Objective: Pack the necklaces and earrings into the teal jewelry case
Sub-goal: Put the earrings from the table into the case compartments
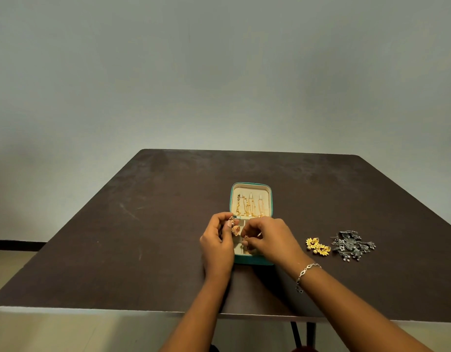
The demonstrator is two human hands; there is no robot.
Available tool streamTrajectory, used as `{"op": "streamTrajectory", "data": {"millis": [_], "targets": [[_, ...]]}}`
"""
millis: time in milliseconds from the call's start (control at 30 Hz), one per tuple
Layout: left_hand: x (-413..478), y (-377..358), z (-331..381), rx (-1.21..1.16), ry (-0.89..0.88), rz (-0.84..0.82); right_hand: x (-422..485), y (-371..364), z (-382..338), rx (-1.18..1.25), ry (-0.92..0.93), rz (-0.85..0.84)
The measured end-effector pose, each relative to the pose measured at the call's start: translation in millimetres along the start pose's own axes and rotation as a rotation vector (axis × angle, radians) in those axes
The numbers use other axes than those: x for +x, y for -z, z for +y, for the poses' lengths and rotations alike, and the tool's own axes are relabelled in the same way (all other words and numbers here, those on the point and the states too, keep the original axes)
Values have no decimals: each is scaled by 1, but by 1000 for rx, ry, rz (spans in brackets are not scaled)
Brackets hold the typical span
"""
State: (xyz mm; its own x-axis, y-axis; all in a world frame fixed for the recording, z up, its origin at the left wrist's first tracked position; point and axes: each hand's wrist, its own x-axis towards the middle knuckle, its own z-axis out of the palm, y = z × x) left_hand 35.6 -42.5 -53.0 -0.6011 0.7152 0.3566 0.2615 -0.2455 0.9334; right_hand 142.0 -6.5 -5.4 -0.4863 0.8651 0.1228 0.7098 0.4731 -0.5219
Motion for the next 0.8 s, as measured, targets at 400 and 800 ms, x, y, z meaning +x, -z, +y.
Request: {"op": "streamTrajectory", "data": {"millis": [400,800], "targets": [[0,0,0,-10,11,-1,4,-5,1,-114,-30,138],[0,0,-2,-23,20,-27,9,-4,5,-70,-33,116]]}}
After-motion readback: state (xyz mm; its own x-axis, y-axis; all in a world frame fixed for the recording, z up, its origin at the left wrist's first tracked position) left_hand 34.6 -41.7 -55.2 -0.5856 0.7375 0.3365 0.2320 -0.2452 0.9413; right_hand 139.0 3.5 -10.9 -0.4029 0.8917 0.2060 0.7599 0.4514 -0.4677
